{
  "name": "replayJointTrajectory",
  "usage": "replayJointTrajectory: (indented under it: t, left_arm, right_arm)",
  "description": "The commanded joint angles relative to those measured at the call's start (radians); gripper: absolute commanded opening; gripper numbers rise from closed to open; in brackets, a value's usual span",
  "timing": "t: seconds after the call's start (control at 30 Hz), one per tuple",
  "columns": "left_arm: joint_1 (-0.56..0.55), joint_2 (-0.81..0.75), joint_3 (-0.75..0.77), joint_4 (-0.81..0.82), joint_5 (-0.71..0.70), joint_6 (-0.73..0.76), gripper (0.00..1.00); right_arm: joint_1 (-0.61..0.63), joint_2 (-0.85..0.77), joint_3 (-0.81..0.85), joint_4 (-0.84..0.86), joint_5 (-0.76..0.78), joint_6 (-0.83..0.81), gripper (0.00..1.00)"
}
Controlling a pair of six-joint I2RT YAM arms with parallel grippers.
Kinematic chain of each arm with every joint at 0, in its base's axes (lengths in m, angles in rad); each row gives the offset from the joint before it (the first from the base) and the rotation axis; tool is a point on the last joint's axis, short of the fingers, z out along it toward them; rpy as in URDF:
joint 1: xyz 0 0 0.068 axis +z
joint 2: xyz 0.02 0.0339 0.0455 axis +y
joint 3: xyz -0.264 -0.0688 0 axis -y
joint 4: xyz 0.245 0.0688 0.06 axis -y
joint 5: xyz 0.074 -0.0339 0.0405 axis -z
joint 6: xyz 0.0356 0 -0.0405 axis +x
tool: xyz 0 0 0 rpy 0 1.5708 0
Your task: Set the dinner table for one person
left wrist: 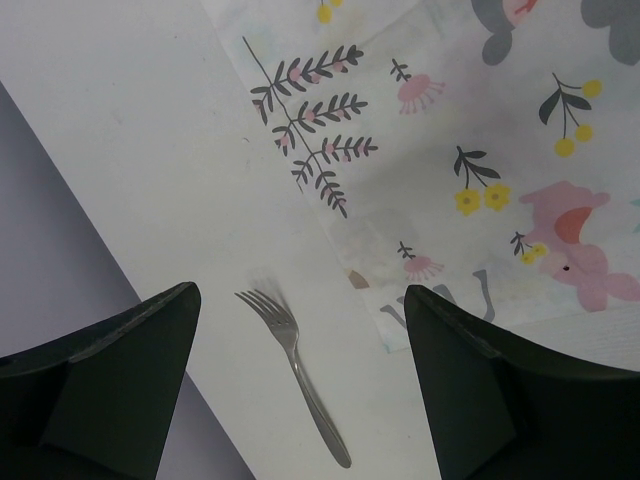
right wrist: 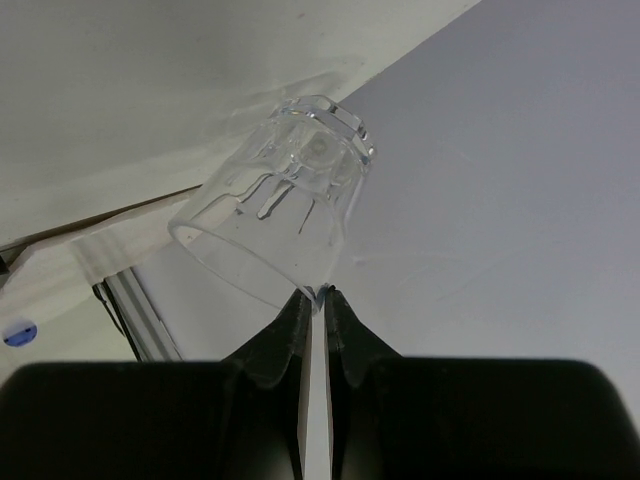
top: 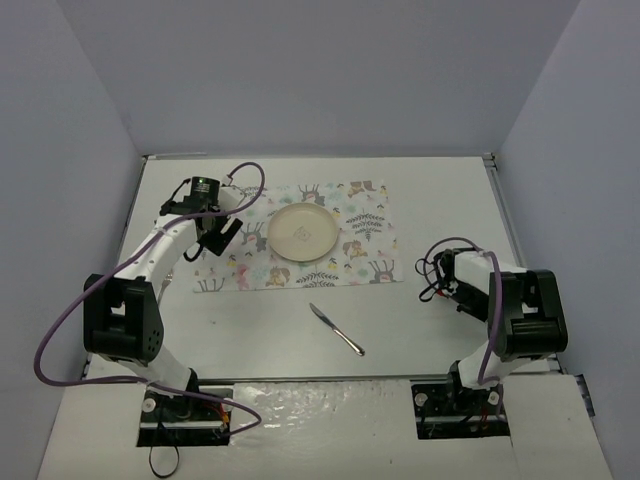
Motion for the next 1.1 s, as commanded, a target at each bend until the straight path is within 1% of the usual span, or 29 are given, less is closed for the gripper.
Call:
replayJointTrajectory:
  t: [0.0, 0.1, 0.17, 0.23, 0.33, 0.37, 0.43, 0.63, 0.7, 0.73, 0.87, 0.97, 1.07]
  left_arm:
    - [-0.007, -0.054, 0.007, 0.04, -0.012, 0.011, 0.81]
    - [-0.006, -0.065, 0.005, 0.039, -0.01, 0.01, 0.81]
    - [-0.006, -0.069, 0.005, 0.035, -0.013, 0.008, 0.81]
    - [-0.008, -0.071, 0.004, 0.034, -0.013, 0.007, 0.81]
    - [-0.012, -0.064, 0.018, 0.02, -0.02, 0.002, 0.81]
    - [-0.015, -0.064, 0.019, 0.018, -0.025, 0.0, 0.81]
    - [-0.023, -0.064, 0.028, 0.012, -0.032, 0.0, 0.81]
    - [-0.041, -0.061, 0.056, -0.006, -0.049, -0.012, 0.81]
    - [-0.043, -0.062, 0.056, -0.003, -0.06, -0.012, 0.81]
    - [-0.043, -0.065, 0.054, 0.003, -0.067, -0.012, 0.81]
    - [-0.041, -0.081, 0.035, 0.026, -0.09, -0.018, 0.81]
    - [-0.043, -0.088, 0.022, 0.027, -0.086, -0.025, 0.81]
    - [-0.043, -0.085, 0.016, 0.028, -0.081, -0.036, 0.81]
  right_arm:
    - [-0.004, -0.086, 0.026, -0.01, -0.01, -0.021, 0.0]
    - [0.008, -0.133, 0.085, -0.011, -0.014, -0.015, 0.0]
    - [0.019, -0.189, 0.186, -0.01, -0.054, -0.019, 0.0]
    - [0.017, -0.234, 0.321, -0.006, -0.131, -0.012, 0.0]
    - [0.015, -0.244, 0.498, -0.006, -0.316, 0.027, 0.0]
    - [0.013, -0.239, 0.537, -0.006, -0.353, 0.036, 0.0]
    - [0.015, -0.2, 0.627, -0.021, -0.432, 0.049, 0.0]
    - [0.02, 0.039, 0.869, -0.051, -0.657, 0.074, 0.0]
    - [0.027, 0.107, 0.941, -0.051, -0.698, 0.079, 0.0]
    - [0.03, 0.159, 1.005, -0.052, -0.72, 0.086, 0.0]
    - [0.103, 0.318, 1.159, -0.063, -0.736, 0.105, 0.0]
    - [0.176, 0.413, 1.309, -0.083, -0.721, 0.115, 0.0]
    - [0.21, 0.513, 1.409, -0.109, -0.728, 0.118, 0.0]
